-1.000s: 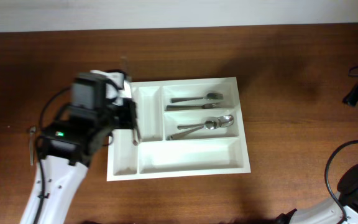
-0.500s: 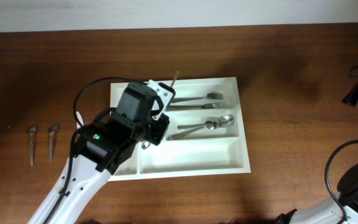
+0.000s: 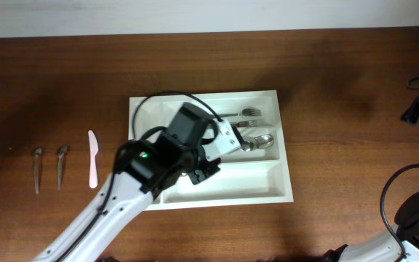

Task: Pack container
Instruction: 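Lower the tongs into the bottom compartment and open the left gripper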

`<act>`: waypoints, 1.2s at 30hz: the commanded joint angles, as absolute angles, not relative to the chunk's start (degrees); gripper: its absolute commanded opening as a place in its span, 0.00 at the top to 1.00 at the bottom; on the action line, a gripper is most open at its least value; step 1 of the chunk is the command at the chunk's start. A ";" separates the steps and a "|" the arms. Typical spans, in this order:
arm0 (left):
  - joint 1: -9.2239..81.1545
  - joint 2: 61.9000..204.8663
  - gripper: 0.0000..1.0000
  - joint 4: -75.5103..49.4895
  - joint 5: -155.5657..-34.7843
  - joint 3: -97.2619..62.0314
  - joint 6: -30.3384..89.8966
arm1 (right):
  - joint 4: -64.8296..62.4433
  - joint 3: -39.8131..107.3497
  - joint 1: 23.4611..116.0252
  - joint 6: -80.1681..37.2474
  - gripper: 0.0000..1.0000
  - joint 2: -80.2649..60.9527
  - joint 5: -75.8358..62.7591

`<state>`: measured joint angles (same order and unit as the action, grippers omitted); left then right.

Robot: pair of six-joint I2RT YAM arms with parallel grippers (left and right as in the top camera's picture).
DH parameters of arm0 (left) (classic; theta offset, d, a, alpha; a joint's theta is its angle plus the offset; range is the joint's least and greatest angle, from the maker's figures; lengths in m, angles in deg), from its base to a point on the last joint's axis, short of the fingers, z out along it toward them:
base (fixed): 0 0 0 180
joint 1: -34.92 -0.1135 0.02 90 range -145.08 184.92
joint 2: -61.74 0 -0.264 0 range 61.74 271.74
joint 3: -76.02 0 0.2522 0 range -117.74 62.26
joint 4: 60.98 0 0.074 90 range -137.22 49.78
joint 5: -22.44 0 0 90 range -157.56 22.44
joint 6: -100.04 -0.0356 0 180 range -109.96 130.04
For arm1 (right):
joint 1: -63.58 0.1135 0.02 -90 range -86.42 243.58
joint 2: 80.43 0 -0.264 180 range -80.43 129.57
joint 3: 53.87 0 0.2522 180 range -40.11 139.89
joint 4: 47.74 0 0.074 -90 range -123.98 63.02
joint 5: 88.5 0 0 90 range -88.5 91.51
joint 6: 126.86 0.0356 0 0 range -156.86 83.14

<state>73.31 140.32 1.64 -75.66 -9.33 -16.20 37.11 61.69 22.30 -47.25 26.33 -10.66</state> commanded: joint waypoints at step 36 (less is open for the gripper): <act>75.71 158.81 0.59 6.61 -77.30 -10.01 -30.82 | 37.09 61.36 22.35 -46.84 0.01 25.09 -11.38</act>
<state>75.58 158.40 6.76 -76.18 -9.33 -29.66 37.11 61.69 22.30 -47.12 26.33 -10.68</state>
